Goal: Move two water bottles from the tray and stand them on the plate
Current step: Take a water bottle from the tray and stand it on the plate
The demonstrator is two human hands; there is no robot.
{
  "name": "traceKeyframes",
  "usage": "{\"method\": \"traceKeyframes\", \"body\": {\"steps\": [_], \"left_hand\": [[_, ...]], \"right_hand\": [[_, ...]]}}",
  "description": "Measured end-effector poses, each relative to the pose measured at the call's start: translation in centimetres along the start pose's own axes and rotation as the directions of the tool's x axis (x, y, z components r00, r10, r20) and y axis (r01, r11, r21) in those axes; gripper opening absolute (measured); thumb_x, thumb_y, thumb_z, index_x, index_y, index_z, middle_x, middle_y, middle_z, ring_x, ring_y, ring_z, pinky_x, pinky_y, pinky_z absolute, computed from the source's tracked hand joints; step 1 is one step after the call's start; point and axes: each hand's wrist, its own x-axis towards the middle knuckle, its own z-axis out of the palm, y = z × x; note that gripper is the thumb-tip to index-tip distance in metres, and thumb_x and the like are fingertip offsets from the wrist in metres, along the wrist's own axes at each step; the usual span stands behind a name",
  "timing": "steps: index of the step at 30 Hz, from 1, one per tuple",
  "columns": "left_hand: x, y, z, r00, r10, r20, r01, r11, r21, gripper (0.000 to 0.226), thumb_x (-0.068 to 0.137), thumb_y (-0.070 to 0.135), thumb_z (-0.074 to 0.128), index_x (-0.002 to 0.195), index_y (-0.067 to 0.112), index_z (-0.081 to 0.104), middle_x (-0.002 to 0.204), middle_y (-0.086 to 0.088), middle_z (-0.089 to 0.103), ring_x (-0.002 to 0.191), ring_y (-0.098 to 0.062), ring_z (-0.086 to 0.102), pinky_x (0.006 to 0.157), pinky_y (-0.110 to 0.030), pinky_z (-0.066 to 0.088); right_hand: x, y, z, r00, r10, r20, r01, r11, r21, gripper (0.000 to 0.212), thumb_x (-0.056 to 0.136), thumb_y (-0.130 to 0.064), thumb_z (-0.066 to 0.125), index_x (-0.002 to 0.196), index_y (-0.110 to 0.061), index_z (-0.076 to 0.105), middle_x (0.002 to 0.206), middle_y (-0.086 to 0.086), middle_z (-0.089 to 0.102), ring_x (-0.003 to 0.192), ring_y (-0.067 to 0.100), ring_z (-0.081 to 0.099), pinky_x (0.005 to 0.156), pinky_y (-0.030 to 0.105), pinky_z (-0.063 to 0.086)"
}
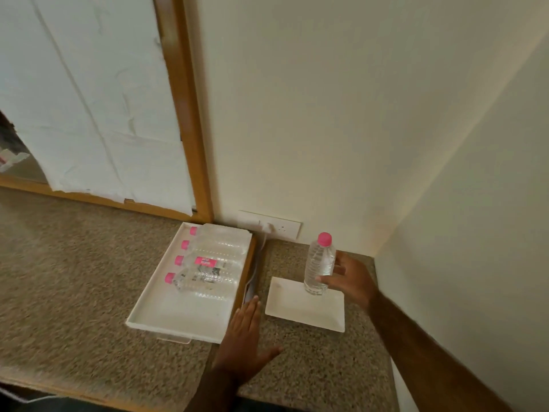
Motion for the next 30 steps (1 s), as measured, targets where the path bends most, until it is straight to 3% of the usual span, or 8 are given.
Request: {"method": "traceKeyframes", "body": {"steps": [4,7,12,16,19,21,25,30], "left_hand": [[0.5,1.1,2.7,0.998,0.017,0.059,-0.016,0.999,-0.028,0.123,0.077,0.101,0.027,0.157,0.022,-0.021,0.167,0.007,-0.023,0.153,-0.009,-0.026,0.122,-0.029,-0.018],[0.9,1.7,4.3,0.993,0.023,0.115,-0.024,1.0,0.008,0.123,0.076,0.102,0.021,0.155,0.02,-0.025,0.165,0.003,-0.029,0.152,-0.015,-0.028,0.115,-0.026,-0.031],[1.7,1.9,6.9,0.988,-0.05,0.144,0.042,0.998,0.056,0.128,0.072,0.105,0.017,0.156,0.016,-0.025,0.165,-0.005,-0.029,0.153,-0.022,-0.027,0.114,-0.035,-0.031],[1.3,2.3,9.0,0.987,-0.057,0.151,0.051,0.998,0.04,0.128,0.075,0.103,0.023,0.159,0.013,-0.013,0.167,-0.011,-0.018,0.157,-0.031,-0.013,0.115,-0.037,-0.026],[0.9,2.8,9.6,0.977,-0.034,0.209,0.015,0.996,0.092,0.121,0.081,0.097,0.035,0.156,0.001,0.032,0.164,-0.02,0.028,0.149,-0.038,0.034,0.118,-0.04,-0.006],[0.8,2.9,10.0,0.975,-0.026,0.221,0.001,0.994,0.11,0.116,0.082,0.094,0.039,0.149,-0.001,0.046,0.156,-0.02,0.044,0.14,-0.037,0.048,0.118,-0.041,-0.001],[0.7,2.4,9.9,0.968,-0.041,0.246,0.006,0.99,0.142,0.116,0.083,0.094,0.038,0.147,-0.002,0.048,0.155,-0.02,0.047,0.14,-0.035,0.049,0.118,-0.041,0.0],[0.4,2.3,9.7,0.97,-0.033,0.241,-0.012,0.983,0.181,0.116,0.083,0.093,0.041,0.151,-0.002,0.042,0.159,-0.02,0.041,0.147,-0.033,0.038,0.119,-0.043,-0.002]], "right_hand": [[-0.1,3.6,-0.8,1.0,0.025,0.003,-0.025,1.0,0.018,0.063,0.071,-0.027,0.091,0.127,-0.034,0.062,0.119,-0.009,0.072,0.11,0.011,0.068,0.096,0.035,0.053],[-0.2,5.9,-0.9,0.999,0.039,0.007,-0.039,0.999,0.027,0.067,0.069,-0.033,0.092,0.129,-0.033,0.063,0.121,-0.01,0.072,0.111,0.009,0.068,0.096,0.034,0.053],[-0.4,9.3,-0.4,0.997,0.074,-0.003,-0.074,0.997,-0.006,0.064,0.073,-0.023,0.091,0.129,-0.03,0.061,0.116,-0.014,0.07,0.109,0.009,0.067,0.095,0.031,0.053],[-0.3,11.1,0.4,0.995,0.099,-0.013,-0.099,0.995,-0.023,0.064,0.073,-0.023,0.09,0.13,-0.028,0.06,0.115,-0.012,0.068,0.104,0.007,0.064,0.085,0.018,0.048],[-0.3,11.8,0.9,0.994,0.114,0.0,-0.113,0.993,-0.027,0.064,0.074,-0.021,0.09,0.13,-0.028,0.06,0.114,-0.013,0.069,0.103,0.005,0.064,0.083,0.017,0.046],[-0.4,12.2,1.1,0.994,0.106,-0.004,-0.106,0.994,-0.037,0.062,0.073,-0.02,0.09,0.125,-0.034,0.061,0.109,-0.019,0.069,0.099,-0.003,0.064,0.081,0.009,0.045],[-0.4,12.7,1.4,0.995,0.097,-0.009,-0.097,0.995,-0.018,0.064,0.073,-0.017,0.09,0.122,-0.041,0.057,0.107,-0.025,0.066,0.099,-0.01,0.061,0.078,0.004,0.044],[-0.3,13.2,1.9,0.995,0.1,0.012,-0.1,0.995,-0.004,0.072,0.074,-0.015,0.089,0.138,-0.024,0.056,0.122,-0.007,0.069,0.109,0.01,0.064,0.088,0.016,0.046]]}}
